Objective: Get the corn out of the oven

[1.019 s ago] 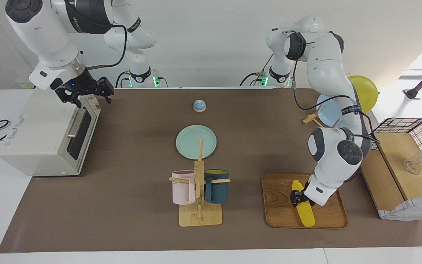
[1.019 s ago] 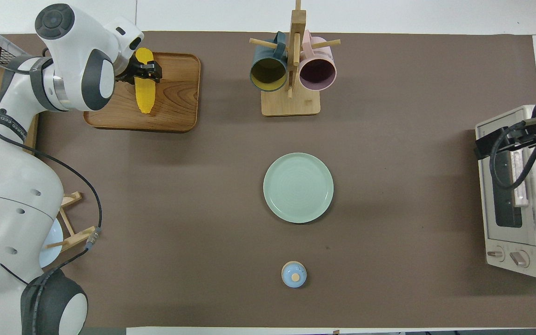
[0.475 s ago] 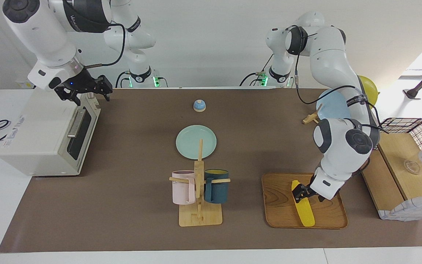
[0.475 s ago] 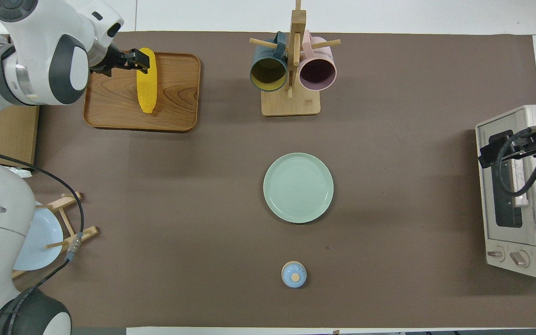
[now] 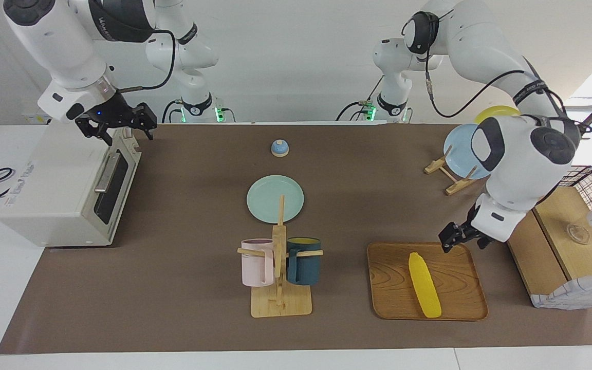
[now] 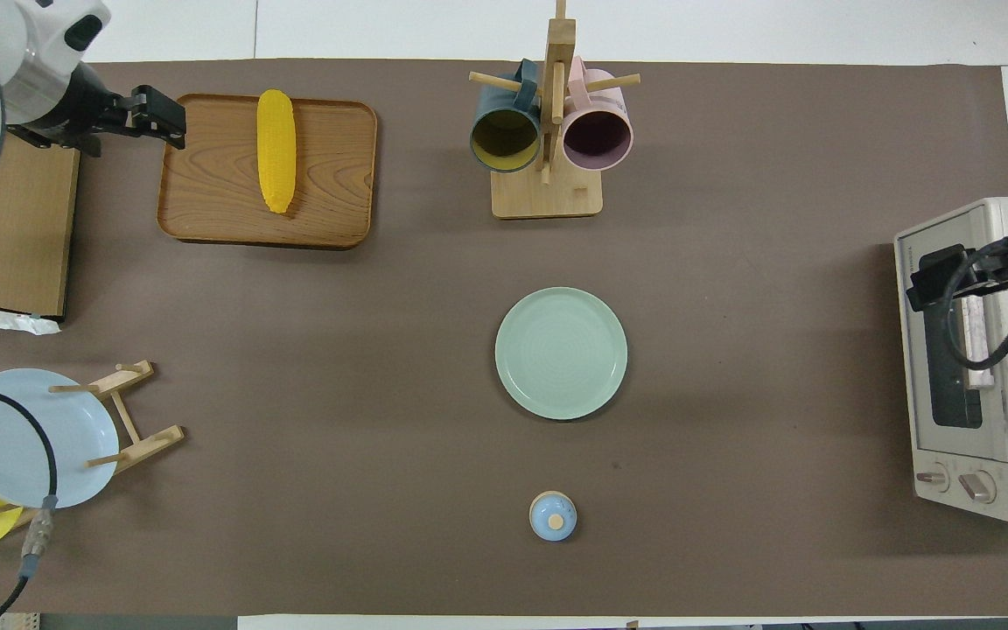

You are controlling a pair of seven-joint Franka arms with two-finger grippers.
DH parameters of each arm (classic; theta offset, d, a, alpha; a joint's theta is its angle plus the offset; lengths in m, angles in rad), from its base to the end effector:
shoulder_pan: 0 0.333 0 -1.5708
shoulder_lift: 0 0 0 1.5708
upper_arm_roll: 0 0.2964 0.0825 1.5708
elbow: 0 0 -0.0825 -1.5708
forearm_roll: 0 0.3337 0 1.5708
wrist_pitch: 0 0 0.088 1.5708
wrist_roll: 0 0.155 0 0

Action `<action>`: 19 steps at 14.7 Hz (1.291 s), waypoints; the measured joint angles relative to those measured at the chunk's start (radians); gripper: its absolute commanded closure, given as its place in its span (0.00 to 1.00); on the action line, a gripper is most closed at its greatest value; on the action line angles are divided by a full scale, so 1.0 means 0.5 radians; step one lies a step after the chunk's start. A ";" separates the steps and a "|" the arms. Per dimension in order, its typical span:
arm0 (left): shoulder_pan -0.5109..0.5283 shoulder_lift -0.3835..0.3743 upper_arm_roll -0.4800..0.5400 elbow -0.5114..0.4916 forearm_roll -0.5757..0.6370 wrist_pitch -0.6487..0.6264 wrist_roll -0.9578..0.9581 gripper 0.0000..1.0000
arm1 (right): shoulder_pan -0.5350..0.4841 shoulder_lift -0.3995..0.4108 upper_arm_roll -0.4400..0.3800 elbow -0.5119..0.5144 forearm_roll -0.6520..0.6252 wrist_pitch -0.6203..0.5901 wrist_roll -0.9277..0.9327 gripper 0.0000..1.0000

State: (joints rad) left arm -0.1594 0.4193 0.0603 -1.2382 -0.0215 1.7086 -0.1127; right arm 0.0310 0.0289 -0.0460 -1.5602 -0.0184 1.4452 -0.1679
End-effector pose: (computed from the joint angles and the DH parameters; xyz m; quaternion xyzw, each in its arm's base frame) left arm 0.6272 -0.0722 0.4735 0.9997 0.0051 0.0259 0.0012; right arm 0.4909 -0.0101 0.5373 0.9945 0.0756 -0.0725 0.0032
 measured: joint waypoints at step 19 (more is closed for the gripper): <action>0.069 -0.922 -0.085 -0.885 0.002 -0.233 0.009 0.00 | -0.051 -0.003 -0.004 0.000 0.000 0.059 0.001 0.00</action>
State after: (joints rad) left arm -0.1247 -0.0416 0.0177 -1.6806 -0.0203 1.5920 -0.1082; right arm 0.0053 0.0274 -0.0482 -1.5602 -0.0184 1.4745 -0.1676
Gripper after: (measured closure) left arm 0.000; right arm 0.000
